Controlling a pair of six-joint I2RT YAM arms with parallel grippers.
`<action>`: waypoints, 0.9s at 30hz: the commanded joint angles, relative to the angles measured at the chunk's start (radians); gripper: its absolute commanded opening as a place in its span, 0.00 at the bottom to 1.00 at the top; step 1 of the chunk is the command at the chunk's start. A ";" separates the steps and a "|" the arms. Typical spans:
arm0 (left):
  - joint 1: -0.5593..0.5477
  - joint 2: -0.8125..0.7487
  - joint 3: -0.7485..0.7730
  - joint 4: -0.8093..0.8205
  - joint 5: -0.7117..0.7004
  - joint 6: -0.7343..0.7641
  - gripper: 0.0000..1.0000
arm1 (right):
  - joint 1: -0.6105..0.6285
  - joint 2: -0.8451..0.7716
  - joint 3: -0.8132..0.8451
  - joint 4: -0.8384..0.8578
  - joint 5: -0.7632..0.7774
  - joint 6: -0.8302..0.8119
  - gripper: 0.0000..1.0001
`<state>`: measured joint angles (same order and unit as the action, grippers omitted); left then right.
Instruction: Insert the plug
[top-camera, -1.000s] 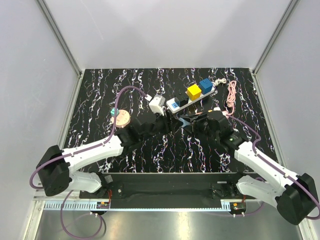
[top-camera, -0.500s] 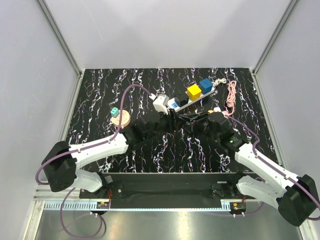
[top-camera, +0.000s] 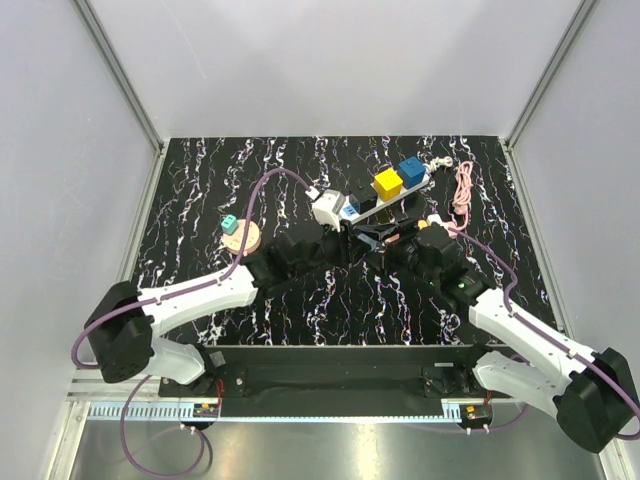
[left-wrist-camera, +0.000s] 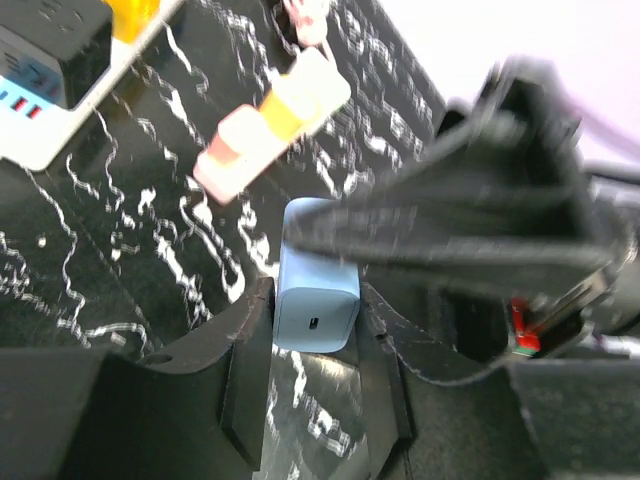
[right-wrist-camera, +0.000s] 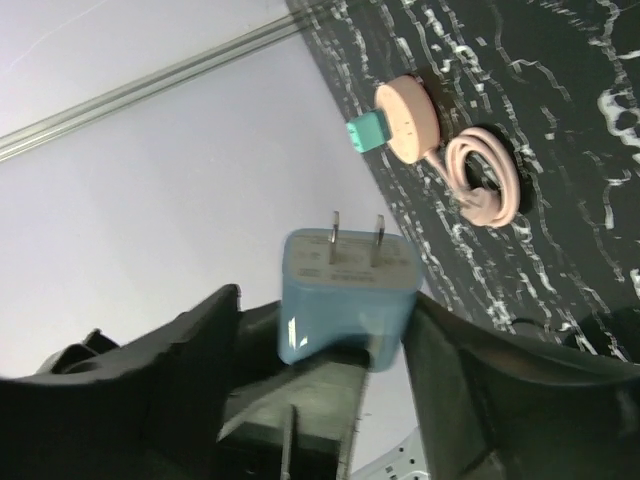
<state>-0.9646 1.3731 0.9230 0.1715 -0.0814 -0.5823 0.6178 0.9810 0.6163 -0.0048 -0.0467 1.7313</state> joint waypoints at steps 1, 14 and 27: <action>-0.002 -0.094 0.074 -0.107 0.075 0.088 0.00 | 0.011 -0.059 0.000 0.126 0.004 -0.099 0.78; 0.414 -0.286 0.422 -0.913 0.071 0.550 0.00 | 0.005 -0.219 -0.092 0.137 0.004 -0.350 1.00; 0.673 0.194 0.759 -1.368 0.138 0.970 0.00 | -0.105 0.039 0.011 0.138 -0.370 -0.515 1.00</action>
<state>-0.3153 1.5322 1.5818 -1.0519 -0.0071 0.2325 0.5381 0.9756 0.5831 0.0940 -0.2817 1.2739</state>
